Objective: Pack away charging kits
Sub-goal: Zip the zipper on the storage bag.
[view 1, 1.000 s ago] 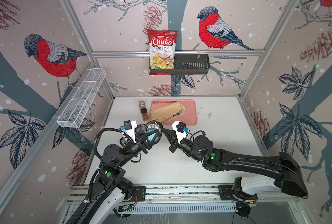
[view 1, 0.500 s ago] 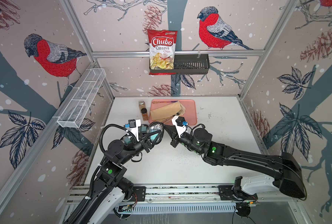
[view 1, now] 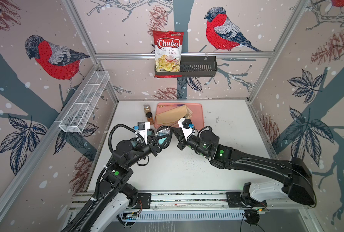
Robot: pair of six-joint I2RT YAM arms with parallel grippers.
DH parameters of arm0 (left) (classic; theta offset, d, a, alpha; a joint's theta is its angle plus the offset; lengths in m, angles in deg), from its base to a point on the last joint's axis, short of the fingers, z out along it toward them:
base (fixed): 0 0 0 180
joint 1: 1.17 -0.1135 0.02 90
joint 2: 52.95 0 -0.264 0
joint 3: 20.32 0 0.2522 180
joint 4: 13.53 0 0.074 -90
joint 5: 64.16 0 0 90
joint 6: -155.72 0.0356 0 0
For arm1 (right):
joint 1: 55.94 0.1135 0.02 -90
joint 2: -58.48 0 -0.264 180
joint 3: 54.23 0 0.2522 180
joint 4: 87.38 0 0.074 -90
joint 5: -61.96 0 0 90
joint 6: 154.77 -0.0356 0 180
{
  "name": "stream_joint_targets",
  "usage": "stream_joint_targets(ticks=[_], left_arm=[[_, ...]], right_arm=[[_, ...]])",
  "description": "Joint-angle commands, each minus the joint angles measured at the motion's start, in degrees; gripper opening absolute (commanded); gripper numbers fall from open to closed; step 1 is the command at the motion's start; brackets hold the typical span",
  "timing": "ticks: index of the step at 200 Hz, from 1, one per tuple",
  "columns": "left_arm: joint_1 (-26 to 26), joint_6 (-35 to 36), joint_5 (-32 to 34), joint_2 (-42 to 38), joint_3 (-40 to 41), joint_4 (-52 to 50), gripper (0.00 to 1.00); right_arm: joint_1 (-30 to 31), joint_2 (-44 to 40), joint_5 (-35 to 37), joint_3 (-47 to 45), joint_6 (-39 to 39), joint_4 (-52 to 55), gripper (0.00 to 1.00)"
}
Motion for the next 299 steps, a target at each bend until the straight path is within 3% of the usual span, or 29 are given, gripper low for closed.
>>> stream_joint_targets(ticks=[1, 51, 77, 98, 128, 161, 189, 235, 262, 299], left_arm=[[0.5, 1.5, -9.8, 0.6, 0.4, -6.8, 0.00], [0.7, 1.0, -8.9, 2.2, 0.3, -4.8, 0.00], [0.6, -0.1, -7.5, 1.9, 0.1, -2.3, 0.23], [0.7, -0.8, -7.3, 1.0, 0.6, 1.4, 0.35], [0.6, -2.3, -7.6, 1.1, 1.0, 6.5, 0.46], [0.6, -4.0, -7.2, 1.7, 1.5, 9.9, 0.67], [0.7, -7.2, -6.4, 0.4, 6.0, 20.2, 0.79], [0.8, -4.6, -1.7, -2.8, 10.3, 29.9, 0.85], [0.9, -0.7, -0.1, -3.3, 10.3, 30.4, 0.85], [0.9, -0.9, -0.1, -1.3, 10.6, 34.5, 0.79]], right_arm=[[-1.1, -0.7, 8.3, 1.1, -0.8, -8.2, 0.00], [-0.6, -1.7, 6.7, -0.7, -3.2, -9.3, 0.00], [0.1, -3.4, 7.0, -3.2, -5.4, -11.6, 0.00], [0.7, -5.6, 7.3, -6.2, -7.3, -15.1, 0.00], [2.6, -6.9, 8.8, -7.7, -7.8, -18.1, 0.00], [4.1, -6.7, 10.5, -8.1, -9.3, -19.6, 0.00], [5.5, -6.4, 12.7, -9.1, -12.4, -22.3, 0.00], [6.9, -3.4, 16.3, -7.3, -23.6, -19.9, 0.00], [9.0, -2.1, 17.3, -8.1, -29.2, -21.2, 0.00], [12.2, -0.7, 19.4, -8.9, -31.6, -25.3, 0.00]])
